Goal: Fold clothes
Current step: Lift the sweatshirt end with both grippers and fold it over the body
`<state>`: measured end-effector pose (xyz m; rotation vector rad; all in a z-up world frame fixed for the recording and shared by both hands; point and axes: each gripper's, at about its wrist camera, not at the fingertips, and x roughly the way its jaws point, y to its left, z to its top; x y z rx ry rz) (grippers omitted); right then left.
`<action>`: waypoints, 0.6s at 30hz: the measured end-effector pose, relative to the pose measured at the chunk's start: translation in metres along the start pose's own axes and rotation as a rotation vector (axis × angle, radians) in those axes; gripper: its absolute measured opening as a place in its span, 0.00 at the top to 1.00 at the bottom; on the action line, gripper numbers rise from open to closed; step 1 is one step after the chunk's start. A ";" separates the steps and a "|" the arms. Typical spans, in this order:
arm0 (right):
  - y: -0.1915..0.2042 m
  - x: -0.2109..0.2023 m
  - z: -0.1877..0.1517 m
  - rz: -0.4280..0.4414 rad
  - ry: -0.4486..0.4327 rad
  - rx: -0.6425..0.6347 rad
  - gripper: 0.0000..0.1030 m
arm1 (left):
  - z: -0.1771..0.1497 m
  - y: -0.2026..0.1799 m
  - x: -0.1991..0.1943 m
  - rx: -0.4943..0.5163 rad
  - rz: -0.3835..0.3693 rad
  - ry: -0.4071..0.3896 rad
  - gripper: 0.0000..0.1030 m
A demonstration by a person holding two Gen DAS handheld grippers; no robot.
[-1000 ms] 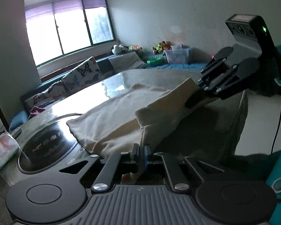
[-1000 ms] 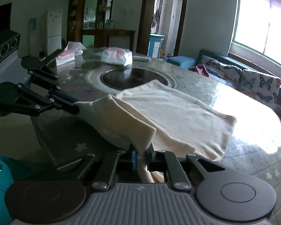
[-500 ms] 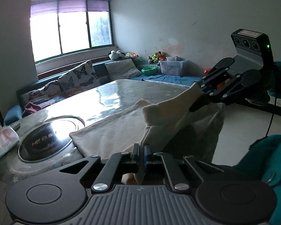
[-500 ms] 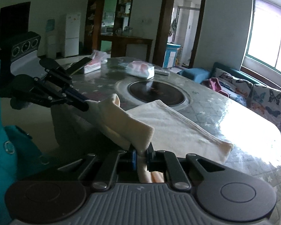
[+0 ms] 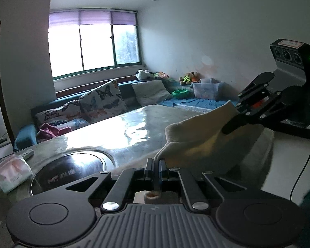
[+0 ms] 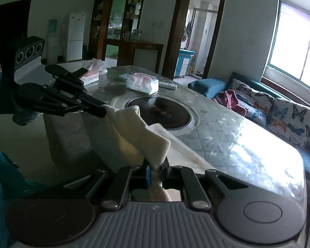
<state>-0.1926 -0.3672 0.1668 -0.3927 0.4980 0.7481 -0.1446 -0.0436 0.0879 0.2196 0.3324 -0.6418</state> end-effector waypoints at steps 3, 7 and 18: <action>-0.020 0.016 0.010 0.004 0.017 -0.003 0.92 | 0.005 0.015 0.021 -0.008 0.003 0.007 0.95; -0.045 0.044 0.017 0.000 0.046 -0.001 0.92 | 0.011 0.035 0.054 -0.011 0.009 0.028 0.95; -0.101 0.135 0.000 -0.053 0.126 0.083 0.89 | -0.006 0.066 0.158 -0.066 0.081 0.178 0.95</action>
